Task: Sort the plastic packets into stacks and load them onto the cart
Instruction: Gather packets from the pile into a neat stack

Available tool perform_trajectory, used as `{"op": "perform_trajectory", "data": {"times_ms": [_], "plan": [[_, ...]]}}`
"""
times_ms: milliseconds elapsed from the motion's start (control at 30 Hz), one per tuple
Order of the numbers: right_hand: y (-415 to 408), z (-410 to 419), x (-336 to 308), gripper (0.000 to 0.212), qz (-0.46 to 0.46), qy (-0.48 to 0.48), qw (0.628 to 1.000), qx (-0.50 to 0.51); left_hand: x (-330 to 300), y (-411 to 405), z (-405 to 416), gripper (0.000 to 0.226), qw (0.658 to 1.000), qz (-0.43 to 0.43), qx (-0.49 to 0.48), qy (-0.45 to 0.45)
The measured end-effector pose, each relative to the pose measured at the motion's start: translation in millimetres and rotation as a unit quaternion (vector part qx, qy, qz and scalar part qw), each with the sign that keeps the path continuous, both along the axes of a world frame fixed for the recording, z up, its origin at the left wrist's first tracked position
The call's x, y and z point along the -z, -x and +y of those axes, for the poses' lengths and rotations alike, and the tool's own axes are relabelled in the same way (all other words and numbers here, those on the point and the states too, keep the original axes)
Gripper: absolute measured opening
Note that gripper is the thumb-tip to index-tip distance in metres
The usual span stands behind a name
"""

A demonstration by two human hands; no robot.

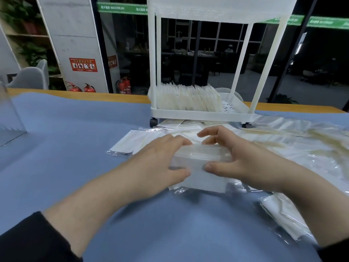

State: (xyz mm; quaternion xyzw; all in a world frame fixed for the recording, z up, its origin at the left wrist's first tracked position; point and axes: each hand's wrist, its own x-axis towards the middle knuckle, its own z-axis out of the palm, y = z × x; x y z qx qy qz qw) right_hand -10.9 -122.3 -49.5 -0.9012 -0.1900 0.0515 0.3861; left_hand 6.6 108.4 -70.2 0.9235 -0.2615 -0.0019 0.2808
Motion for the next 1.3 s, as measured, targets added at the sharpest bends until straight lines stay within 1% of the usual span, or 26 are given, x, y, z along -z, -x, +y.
{"op": "perform_trajectory", "data": {"times_ms": [67,133,200,300,333,400,433,500,567,633,700,833,900,1033,1067,1167,1200,1233,1267,1300], "plan": [[-0.1,1.5,0.9,0.04,-0.021,0.044,0.999,0.002,0.9,1.5,-1.2,0.035,0.999,0.025,0.002,0.026],[0.8,3.8,0.1,0.03,-0.054,0.084,0.995,0.013,-0.6,2.3,-1.6,0.029,0.999,0.032,0.0,0.042],[1.3,6.4,1.1,0.026,-0.089,0.073,0.993,0.024,-3.2,2.9,-1.0,0.024,0.998,0.024,-0.004,0.061],[3.5,15.5,0.1,0.028,-0.159,0.017,0.986,0.045,-13.3,5.0,11.2,0.019,0.994,0.01,-0.016,0.109],[3.5,19.1,-1.9,0.033,-0.174,-0.012,0.983,0.06,-19.1,5.3,21.6,0.019,0.992,0.003,-0.036,0.121],[0.6,24.6,-8.3,0.049,-0.188,-0.066,0.976,0.088,-30.0,0.7,53.2,0.018,0.981,-0.027,-0.114,0.156],[-1.5,28.9,-11.8,0.052,-0.194,-0.06,0.974,0.096,-34.1,-2.0,72.6,0.018,0.972,-0.055,-0.165,0.157],[-6.4,43.7,-16.3,0.051,-0.203,0.032,0.975,0.085,-34.7,-7.6,114.1,0.017,0.95,-0.112,-0.267,0.12],[-12.6,71.4,-17.9,0.052,-0.193,0.129,0.971,0.048,-25.0,-12.0,147.4,0.022,0.932,-0.122,-0.334,0.074],[-25.2,104.9,-14.2,0.058,-0.183,0.198,0.963,0.009,-10.8,-16.6,163.8,0.025,0.936,-0.069,-0.344,0.04],[-43.1,137.2,-8.0,0.065,-0.182,0.274,0.944,-0.021,-1.5,-20.9,169.8,0.025,0.944,-0.028,-0.329,0.01],[-74.3,176.8,3.9,0.066,-0.131,0.353,0.925,-0.052,3.3,-24.4,182.6,0.032,0.946,-0.008,-0.322,0.04],[-83.3,185.4,7.5,0.059,-0.119,0.387,0.913,-0.049,5.1,-26.8,187.5,0.029,0.947,-0.004,-0.318,0.049],[-88.5,193.6,15.7,0.019,-0.203,0.442,0.873,-0.039,5.2,-32.3,187.6,0.027,0.945,-0.026,-0.313,0.085],[-88.5,194.4,18.3,0.014,-0.225,0.449,0.864,-0.034,4.8,-32.8,187.5,0.027,0.943,-0.034,-0.316,0.098],[-91.8,193.5,24.6,0.009,-0.273,0.456,0.847,-0.023,1.6,-32.8,188.0,0.028,0.931,-0.067,-0.331,0.138],[-93.2,191.9,25.3,0.01,-0.283,0.451,0.846,-0.013,-0.1,-32.4,188.6,0.029,0.925,-0.077,-0.337,0.157],[-94.1,189.2,23.8,0.011,-0.277,0.426,0.861,0.008,-1.9,-31.3,189.1,0.03,0.919,-0.087,-0.342,0.179],[-92.2,186.3,18.9,0.012,-0.253,0.373,0.892,0.035,-3.4,-30.8,189.6,0.029,0.912,-0.094,-0.344,0.202],[-90.9,181.2,13.2,0.014,-0.222,0.298,0.926,0.066,-5.6,-29.7,189.8,0.028,0.904,-0.101,-0.345,0.229]]}}
